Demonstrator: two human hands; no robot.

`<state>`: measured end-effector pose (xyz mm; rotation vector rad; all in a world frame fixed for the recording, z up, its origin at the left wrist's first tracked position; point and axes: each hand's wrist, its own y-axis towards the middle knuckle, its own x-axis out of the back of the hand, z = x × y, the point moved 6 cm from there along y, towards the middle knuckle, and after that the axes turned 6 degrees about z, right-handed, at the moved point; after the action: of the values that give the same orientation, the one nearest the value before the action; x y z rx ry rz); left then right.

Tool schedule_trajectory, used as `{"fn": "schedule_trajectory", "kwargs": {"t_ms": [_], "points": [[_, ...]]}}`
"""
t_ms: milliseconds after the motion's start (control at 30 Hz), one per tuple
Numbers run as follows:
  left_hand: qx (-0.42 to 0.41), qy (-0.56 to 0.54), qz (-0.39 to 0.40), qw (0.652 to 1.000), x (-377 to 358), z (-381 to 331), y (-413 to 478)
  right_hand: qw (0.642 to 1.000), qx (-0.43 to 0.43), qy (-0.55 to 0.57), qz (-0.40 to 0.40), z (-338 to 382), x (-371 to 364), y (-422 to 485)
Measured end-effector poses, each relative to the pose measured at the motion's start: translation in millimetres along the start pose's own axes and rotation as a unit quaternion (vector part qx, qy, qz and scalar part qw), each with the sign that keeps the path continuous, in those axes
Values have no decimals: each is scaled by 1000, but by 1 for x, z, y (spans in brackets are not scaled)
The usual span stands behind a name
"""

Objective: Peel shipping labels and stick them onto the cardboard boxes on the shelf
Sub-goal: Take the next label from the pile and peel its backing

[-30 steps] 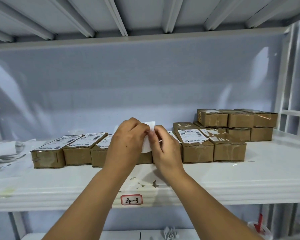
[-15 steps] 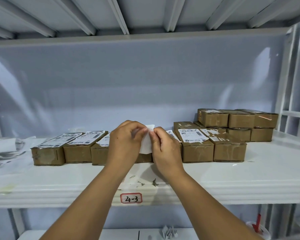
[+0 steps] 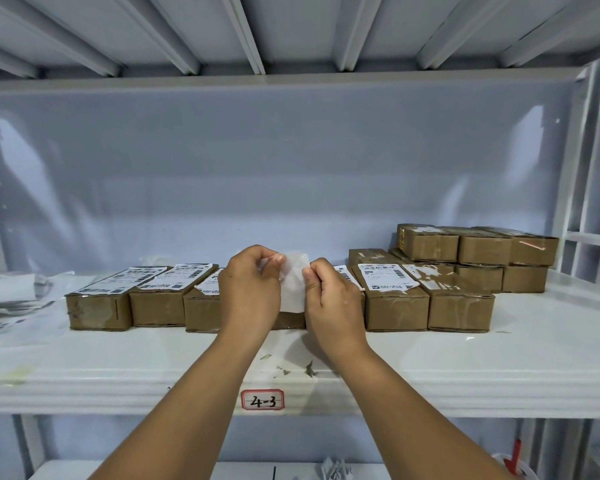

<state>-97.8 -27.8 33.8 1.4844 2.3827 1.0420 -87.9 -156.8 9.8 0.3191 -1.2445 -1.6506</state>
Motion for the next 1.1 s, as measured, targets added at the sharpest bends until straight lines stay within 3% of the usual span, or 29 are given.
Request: {"fn": "schedule_trajectory", "kwargs": {"t_ms": [533, 1100], "points": [[104, -150, -47, 982, 9, 20, 21, 998, -62, 7, -13, -8, 2, 1], [108, -183, -79, 974, 31, 28, 32, 995, -93, -20, -2, -5, 4, 1]]}}
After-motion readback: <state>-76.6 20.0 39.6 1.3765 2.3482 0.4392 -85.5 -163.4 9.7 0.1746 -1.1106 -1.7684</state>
